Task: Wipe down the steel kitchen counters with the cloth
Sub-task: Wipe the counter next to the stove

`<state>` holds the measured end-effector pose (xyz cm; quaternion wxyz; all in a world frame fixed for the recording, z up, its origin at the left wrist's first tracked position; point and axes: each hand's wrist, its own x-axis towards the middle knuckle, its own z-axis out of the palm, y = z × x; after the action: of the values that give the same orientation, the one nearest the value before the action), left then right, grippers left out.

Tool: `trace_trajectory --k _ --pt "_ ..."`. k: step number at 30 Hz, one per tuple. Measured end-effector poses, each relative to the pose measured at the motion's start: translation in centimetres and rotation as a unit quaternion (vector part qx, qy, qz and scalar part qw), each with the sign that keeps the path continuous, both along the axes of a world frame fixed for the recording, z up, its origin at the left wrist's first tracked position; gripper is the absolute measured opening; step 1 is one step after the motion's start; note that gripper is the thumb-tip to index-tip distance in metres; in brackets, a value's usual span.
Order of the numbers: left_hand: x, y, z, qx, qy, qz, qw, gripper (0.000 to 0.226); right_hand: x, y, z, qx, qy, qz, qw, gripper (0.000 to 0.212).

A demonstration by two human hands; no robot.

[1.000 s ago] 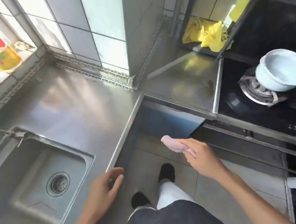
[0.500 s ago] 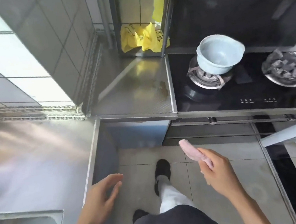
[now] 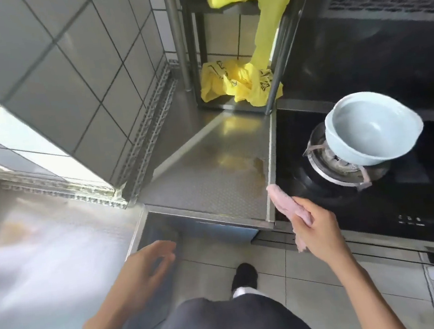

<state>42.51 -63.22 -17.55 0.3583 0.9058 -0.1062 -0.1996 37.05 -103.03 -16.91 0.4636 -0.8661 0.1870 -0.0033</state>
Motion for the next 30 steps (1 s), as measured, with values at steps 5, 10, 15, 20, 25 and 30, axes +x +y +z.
trace_trajectory --k 5,10,15,20,25,30 --pt "3.7 -3.3 0.3 0.030 0.017 -0.005 0.999 0.026 6.2 -3.7 -1.3 -0.028 0.008 0.034 0.999 0.038" --pt "8.6 -5.7 -1.5 0.086 0.018 -0.052 0.995 0.023 8.6 -3.2 -4.2 -0.058 0.018 0.032 0.998 0.038" --pt "14.7 -7.0 -6.5 0.191 0.002 -0.011 0.981 0.043 6.9 1.9 -9.1 -0.107 0.060 0.013 0.992 0.031" --pt "19.5 -6.6 -10.8 0.215 -0.024 0.102 0.971 0.064 6.3 6.1 -11.0 -0.253 0.067 0.080 0.962 0.037" --pt "20.9 -6.8 -12.7 0.200 -0.056 0.136 0.969 0.067 6.6 6.2 -11.5 -0.276 0.065 0.056 0.957 0.069" --pt "19.7 -7.7 -14.2 0.156 -0.071 0.159 0.972 0.073 10.7 9.2 -12.2 -0.290 0.101 -0.010 0.952 0.062"
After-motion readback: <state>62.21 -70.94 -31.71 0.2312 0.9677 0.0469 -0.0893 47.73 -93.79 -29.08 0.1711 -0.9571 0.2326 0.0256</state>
